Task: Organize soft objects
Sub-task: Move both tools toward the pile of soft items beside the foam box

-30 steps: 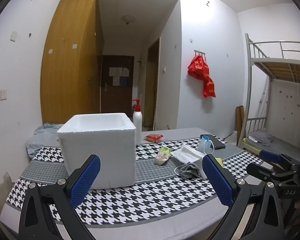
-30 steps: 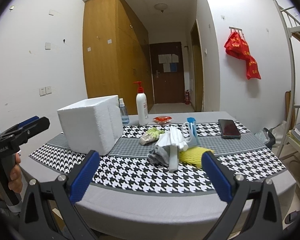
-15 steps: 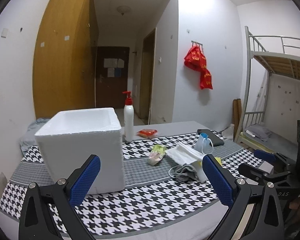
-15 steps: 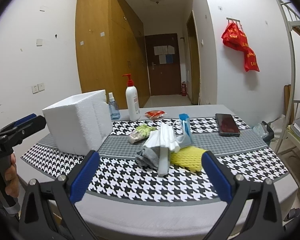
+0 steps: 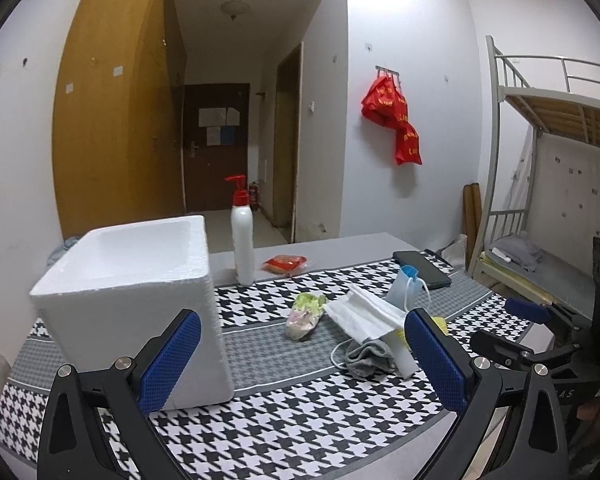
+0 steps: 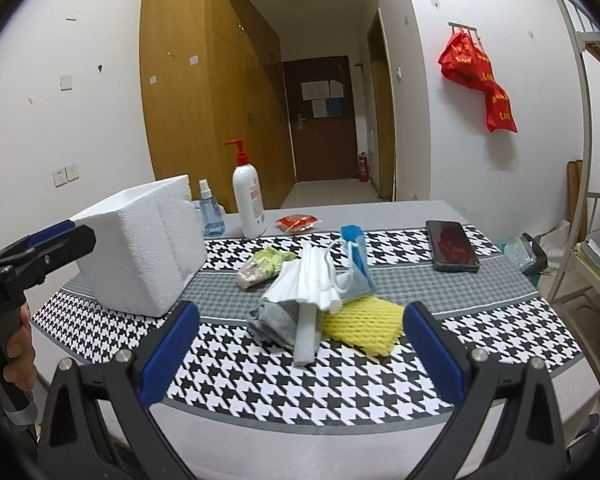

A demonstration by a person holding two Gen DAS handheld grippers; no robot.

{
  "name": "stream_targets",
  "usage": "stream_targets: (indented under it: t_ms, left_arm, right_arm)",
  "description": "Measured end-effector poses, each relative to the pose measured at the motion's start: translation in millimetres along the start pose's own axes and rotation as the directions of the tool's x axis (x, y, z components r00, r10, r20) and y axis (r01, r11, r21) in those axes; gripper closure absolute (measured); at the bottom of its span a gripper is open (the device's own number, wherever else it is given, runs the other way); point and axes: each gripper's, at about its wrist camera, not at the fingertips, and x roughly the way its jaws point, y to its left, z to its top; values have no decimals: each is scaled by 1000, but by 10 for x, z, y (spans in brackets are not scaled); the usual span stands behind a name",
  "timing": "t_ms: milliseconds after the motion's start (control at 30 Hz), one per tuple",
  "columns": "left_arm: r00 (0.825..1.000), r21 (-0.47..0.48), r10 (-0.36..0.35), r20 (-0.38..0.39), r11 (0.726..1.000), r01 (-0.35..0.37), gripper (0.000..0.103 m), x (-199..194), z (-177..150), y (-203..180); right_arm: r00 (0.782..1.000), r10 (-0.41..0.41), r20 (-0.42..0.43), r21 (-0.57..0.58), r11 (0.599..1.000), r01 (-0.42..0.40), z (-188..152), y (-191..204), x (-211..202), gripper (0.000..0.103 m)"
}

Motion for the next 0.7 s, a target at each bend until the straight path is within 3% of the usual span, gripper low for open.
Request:
stream_targets:
  t_ms: [700]
  left_arm:
    - [991, 31, -55, -126, 998, 59, 1, 695, 42, -310]
  right_arm:
    - [994, -54, -97, 17, 998, 56, -63, -404, 369, 0]
